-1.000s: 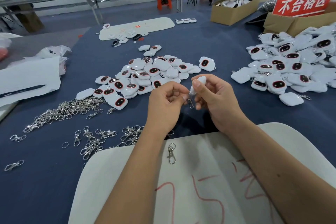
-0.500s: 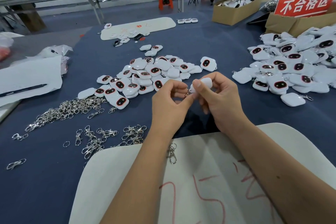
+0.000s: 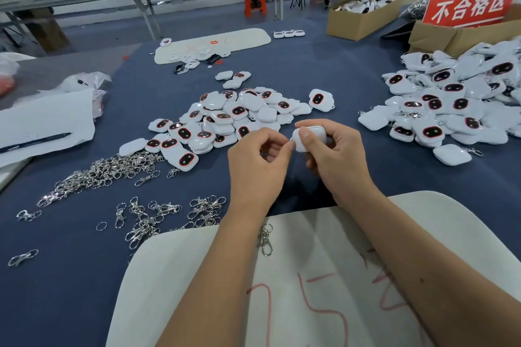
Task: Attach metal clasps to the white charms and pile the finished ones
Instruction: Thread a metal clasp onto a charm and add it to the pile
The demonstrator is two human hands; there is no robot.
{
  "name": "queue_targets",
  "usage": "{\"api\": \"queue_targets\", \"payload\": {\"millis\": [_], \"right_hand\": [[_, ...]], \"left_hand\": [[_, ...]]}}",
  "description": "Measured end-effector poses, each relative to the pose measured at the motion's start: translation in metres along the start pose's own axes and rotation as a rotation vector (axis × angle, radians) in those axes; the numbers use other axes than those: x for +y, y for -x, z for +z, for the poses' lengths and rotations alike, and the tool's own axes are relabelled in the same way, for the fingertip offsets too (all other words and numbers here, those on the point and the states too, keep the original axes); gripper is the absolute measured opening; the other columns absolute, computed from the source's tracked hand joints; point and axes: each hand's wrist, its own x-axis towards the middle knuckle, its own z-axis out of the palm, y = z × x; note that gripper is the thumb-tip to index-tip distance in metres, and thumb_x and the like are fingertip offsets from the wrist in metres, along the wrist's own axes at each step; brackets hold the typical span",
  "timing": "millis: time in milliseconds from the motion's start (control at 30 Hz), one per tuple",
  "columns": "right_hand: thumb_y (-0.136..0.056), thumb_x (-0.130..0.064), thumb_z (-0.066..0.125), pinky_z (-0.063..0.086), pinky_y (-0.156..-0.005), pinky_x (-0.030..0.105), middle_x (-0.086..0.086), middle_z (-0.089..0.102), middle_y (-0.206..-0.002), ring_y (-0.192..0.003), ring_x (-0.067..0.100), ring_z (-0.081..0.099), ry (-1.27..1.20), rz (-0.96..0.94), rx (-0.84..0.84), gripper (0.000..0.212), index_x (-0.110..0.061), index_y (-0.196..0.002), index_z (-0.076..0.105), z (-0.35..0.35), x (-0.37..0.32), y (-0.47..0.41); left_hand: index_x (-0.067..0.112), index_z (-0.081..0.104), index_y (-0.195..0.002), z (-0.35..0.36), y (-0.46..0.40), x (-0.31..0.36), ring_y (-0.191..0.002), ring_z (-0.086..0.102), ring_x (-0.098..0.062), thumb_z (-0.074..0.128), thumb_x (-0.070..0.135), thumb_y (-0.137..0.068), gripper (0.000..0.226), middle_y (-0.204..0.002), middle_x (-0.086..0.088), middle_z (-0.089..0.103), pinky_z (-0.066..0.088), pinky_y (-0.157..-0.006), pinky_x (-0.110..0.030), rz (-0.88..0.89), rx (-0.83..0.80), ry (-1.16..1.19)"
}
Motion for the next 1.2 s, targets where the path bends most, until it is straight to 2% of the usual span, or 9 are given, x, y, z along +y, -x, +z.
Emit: {"api": "queue_targets", "payload": {"millis": [200,367,600,733,833,933,1000,1100,1200], "right_hand": [[-0.100,-0.013,0.066,0.042,-0.047,0.018,-0.010,0.064,-0.059,-0.047,0.010,0.051,0.003,-0.002,-0.021,0.011,-0.009,-0.095,0.075,0.0004,-0.0019,0.0008],[-0.101,-0.016,0.065,0.037,-0.040,0.021,-0.003,0.058,-0.053,-0.044,0.012,0.048,-0.035,0.055,-0.027,0.014,-0.008,-0.093,0.074,-0.0017,-0.0033,0.0012],[-0.099,-0.022,0.068,0.030,-0.038,0.016,-0.006,0.055,-0.053,-0.040,0.012,0.042,-0.119,0.199,-0.022,0.019,-0.007,-0.089,0.075,-0.0030,-0.0020,-0.0017],[-0.096,-0.024,0.071,0.030,-0.039,0.017,-0.001,0.066,-0.066,-0.042,0.013,0.042,-0.168,0.285,-0.074,0.010,-0.016,-0.098,0.077,-0.0062,-0.0010,-0.0059],[-0.095,-0.027,0.072,0.029,-0.039,0.017,-0.003,0.064,-0.064,-0.043,0.013,0.041,-0.136,0.299,-0.100,0.015,-0.013,-0.094,0.077,-0.0066,0.0003,-0.0081],[-0.094,-0.019,0.072,0.037,-0.041,0.019,-0.004,0.065,-0.064,-0.045,0.013,0.046,-0.097,0.207,-0.009,0.007,-0.015,-0.090,0.075,-0.0033,0.0001,-0.0036],[-0.094,-0.014,0.071,0.046,-0.049,0.021,-0.008,0.068,-0.069,-0.051,0.011,0.054,-0.002,0.067,0.043,0.009,-0.022,-0.089,0.074,-0.0015,-0.0003,-0.0004],[-0.094,-0.010,0.071,0.050,-0.064,0.021,-0.016,0.069,-0.081,-0.065,0.006,0.058,0.083,-0.069,0.030,0.014,-0.024,-0.094,0.074,0.0009,-0.0017,0.0002],[-0.093,-0.005,0.071,0.050,-0.069,0.017,-0.020,0.071,-0.088,-0.074,0.003,0.062,0.088,-0.125,0.012,0.019,-0.023,-0.098,0.074,0.0025,-0.0027,0.0013]], "left_hand": [[0.020,0.068,-0.076,-0.0007,-0.0023,-0.0025,-0.065,0.058,-0.003,0.076,0.012,-0.087,0.016,-0.071,0.009,0.067,0.045,-0.064,-0.010,-0.043,-0.050,-0.023],[0.025,0.061,-0.080,0.0008,-0.0016,-0.0013,-0.072,0.059,-0.008,0.066,0.012,-0.096,0.021,-0.076,0.007,0.067,0.045,-0.064,-0.014,-0.041,-0.144,-0.075],[0.015,0.061,-0.087,-0.0010,-0.0003,0.0006,-0.079,0.058,-0.016,0.060,0.006,-0.099,0.015,-0.081,0.004,0.064,0.047,-0.074,-0.024,0.004,-0.165,0.001],[0.014,0.060,-0.087,-0.0004,0.0012,0.0006,-0.080,0.057,-0.021,0.059,0.005,-0.099,0.015,-0.083,-0.001,0.064,0.048,-0.076,-0.032,0.030,-0.153,0.009],[0.013,0.060,-0.088,-0.0009,0.0009,0.0003,-0.080,0.058,-0.019,0.059,0.005,-0.098,0.013,-0.084,0.001,0.064,0.049,-0.076,-0.030,0.044,-0.137,0.008],[0.014,0.064,-0.087,0.0004,0.0002,-0.0008,-0.079,0.059,-0.012,0.064,0.007,-0.096,0.012,-0.083,0.005,0.066,0.047,-0.073,-0.020,0.019,-0.139,-0.026],[0.016,0.067,-0.085,0.0025,-0.0006,-0.0020,-0.073,0.057,-0.006,0.069,0.013,-0.094,0.010,-0.079,0.009,0.066,0.042,-0.067,-0.012,-0.031,-0.140,-0.044],[0.017,0.069,-0.084,0.0036,-0.0021,-0.0036,-0.066,0.054,0.001,0.072,0.023,-0.094,0.012,-0.075,0.010,0.065,0.040,-0.062,-0.009,-0.079,-0.118,-0.050],[0.016,0.069,-0.082,0.0016,-0.0033,-0.0041,-0.065,0.056,0.002,0.072,0.019,-0.094,0.013,-0.074,0.010,0.067,0.041,-0.063,-0.009,-0.075,-0.100,-0.057]]}}
